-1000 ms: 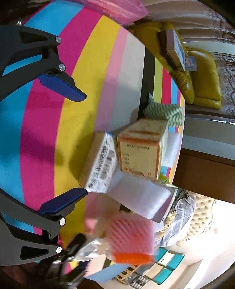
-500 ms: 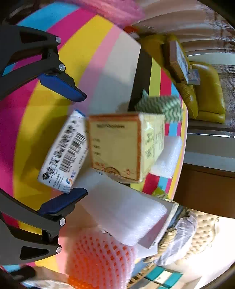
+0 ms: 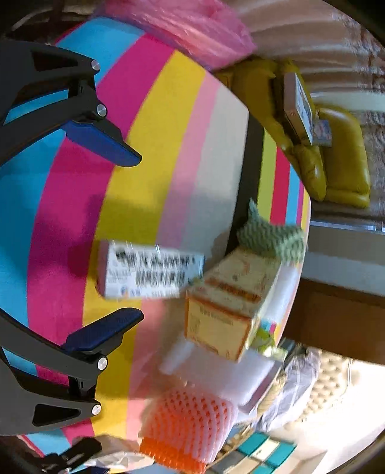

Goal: Collect trash
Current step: 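Grasp the white paper bowl with the right tool while the left tool grasps the barcode box, then carry the paper bowl and barcode box over the pink trash bag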

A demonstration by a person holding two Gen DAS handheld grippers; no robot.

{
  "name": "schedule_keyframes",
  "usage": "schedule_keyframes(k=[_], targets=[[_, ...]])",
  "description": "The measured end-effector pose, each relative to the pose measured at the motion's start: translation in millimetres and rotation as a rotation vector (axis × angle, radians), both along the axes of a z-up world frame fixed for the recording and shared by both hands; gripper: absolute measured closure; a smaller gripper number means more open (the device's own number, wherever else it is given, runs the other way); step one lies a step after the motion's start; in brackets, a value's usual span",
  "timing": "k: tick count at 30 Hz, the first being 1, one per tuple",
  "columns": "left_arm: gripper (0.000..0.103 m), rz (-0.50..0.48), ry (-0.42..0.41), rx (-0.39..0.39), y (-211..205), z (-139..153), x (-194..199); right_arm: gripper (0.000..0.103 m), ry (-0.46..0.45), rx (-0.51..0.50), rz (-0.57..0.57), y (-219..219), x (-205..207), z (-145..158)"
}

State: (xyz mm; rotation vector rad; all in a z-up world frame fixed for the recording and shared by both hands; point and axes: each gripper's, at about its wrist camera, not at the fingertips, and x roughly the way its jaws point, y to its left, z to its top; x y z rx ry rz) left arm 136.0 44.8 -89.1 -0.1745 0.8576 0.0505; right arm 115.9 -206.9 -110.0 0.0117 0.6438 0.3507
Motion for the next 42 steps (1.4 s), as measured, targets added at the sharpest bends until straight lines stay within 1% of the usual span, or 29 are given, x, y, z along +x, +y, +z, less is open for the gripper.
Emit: schedule_keyframes(k=[1, 3, 4, 5, 6, 10, 14, 19, 23, 31, 38, 42], targets=[[0.023, -0.021, -0.003, 0.01, -5, 0, 2, 0.031, 0.001, -0.003, -0.001, 0, 0, 0], [0.045, -0.058, -0.011, 0.034, -15, -2, 4, 0.031, 0.007, -0.005, -0.004, 1, -1, -2], [0.052, -0.072, -0.022, 0.039, -18, -1, 4, 0.031, 0.01, -0.004, -0.006, 1, -1, -2], [0.063, -0.089, -0.027, 0.039, -18, -2, 4, 0.031, 0.014, -0.003, -0.005, 0, -1, -3], [0.072, -0.1, -0.037, 0.043, -19, -1, 2, 0.031, 0.018, -0.001, -0.004, 1, -2, -4], [0.072, -0.115, -0.044, 0.022, -18, 1, -4, 0.031, 0.033, 0.01, 0.023, 6, -5, -6], [0.072, -0.121, -0.075, 0.051, -19, 7, -23, 0.031, 0.029, 0.019, 0.071, 14, -13, -5], [0.072, -0.099, -0.106, 0.057, -4, 13, -47, 0.031, -0.013, 0.013, 0.124, 27, -25, 4], [0.072, -0.074, -0.128, 0.046, 10, 16, -64, 0.031, -0.049, 0.01, 0.128, 31, -30, 12], [0.072, -0.064, -0.137, 0.021, 27, 13, -76, 0.031, -0.042, -0.003, 0.133, 39, -32, 10], [0.072, -0.078, -0.163, 0.034, 26, 15, -81, 0.031, -0.047, 0.001, 0.126, 45, -32, 9], [0.072, -0.083, -0.196, 0.048, 27, 19, -88, 0.031, -0.066, 0.007, 0.123, 48, -31, 12]])
